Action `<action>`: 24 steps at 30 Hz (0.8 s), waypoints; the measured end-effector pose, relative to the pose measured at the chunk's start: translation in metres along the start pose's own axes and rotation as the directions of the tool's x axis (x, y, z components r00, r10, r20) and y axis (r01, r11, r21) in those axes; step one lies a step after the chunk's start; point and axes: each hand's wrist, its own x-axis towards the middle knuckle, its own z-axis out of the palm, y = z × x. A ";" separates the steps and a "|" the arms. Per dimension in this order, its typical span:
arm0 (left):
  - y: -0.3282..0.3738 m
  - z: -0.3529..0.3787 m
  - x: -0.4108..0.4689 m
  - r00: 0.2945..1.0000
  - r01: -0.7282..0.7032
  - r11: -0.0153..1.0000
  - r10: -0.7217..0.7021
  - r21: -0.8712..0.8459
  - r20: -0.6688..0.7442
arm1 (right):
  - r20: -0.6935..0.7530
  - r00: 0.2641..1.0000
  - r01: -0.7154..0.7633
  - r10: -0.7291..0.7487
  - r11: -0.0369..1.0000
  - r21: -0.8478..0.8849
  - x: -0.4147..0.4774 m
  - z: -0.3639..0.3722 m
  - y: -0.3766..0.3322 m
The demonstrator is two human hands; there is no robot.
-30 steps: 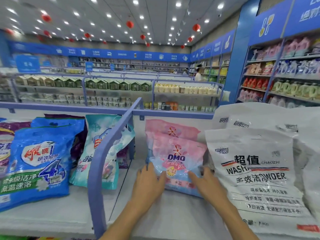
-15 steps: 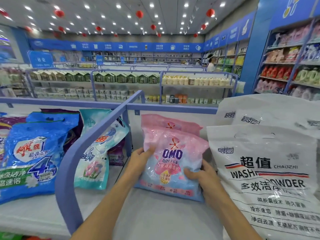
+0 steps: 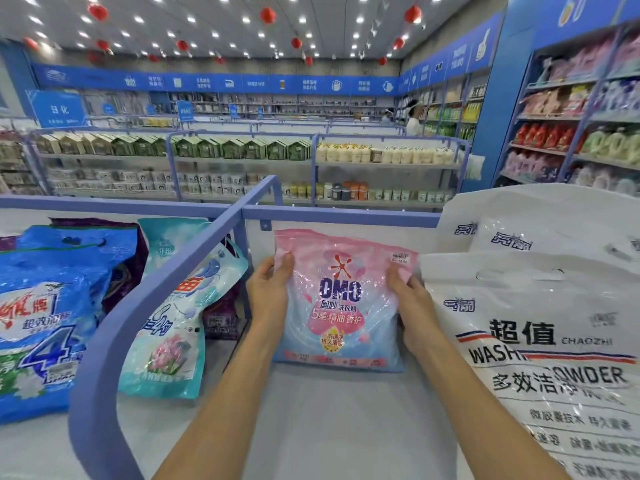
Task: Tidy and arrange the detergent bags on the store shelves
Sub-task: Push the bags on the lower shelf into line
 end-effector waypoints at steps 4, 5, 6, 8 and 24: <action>-0.004 -0.007 0.002 1.000 -0.009 0.993 0.010 0.122 -0.007 | 0.022 0.999 0.041 -0.039 0.998 -0.057 -0.005 -0.001 0.010; -0.003 -0.008 0.002 0.999 0.030 0.992 -0.032 0.124 0.016 | 0.026 0.999 0.043 -0.042 0.997 -0.069 -0.007 -0.001 0.010; -0.003 -0.007 0.001 0.994 0.092 0.989 -0.097 0.113 0.046 | 0.026 0.999 0.033 -0.031 0.996 -0.079 -0.008 -0.001 0.009; -0.006 -0.005 -0.001 0.976 0.185 0.974 -0.197 0.129 0.092 | 0.053 0.998 -0.033 0.036 0.998 -0.056 -0.013 0.001 0.007; 0.015 -0.010 0.009 0.999 0.014 0.999 -0.016 0.052 0.042 | -0.043 0.999 0.028 -0.033 0.995 -0.100 -0.006 0.020 -0.012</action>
